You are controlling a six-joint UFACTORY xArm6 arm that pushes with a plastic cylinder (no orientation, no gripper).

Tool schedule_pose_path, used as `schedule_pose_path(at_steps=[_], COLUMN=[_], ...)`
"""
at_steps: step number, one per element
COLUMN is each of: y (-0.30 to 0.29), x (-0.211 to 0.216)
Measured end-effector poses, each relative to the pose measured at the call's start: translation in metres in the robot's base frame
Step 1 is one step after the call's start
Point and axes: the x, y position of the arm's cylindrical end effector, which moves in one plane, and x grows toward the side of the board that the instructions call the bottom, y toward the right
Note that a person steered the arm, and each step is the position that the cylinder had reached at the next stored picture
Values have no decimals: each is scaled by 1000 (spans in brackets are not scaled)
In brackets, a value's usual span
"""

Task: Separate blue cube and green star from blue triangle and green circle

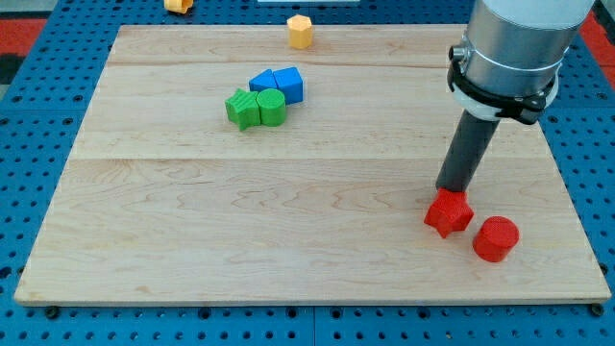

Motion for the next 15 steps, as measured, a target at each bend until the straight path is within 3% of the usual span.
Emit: schedule_pose_path(at_steps=[1, 2, 3, 5, 6, 8, 10, 13, 15], y=[-8, 24, 7, -112, -170, -220, -296, -299, -331], x=[-19, -104, -165, -195, -193, -155, -148, -96, -70])
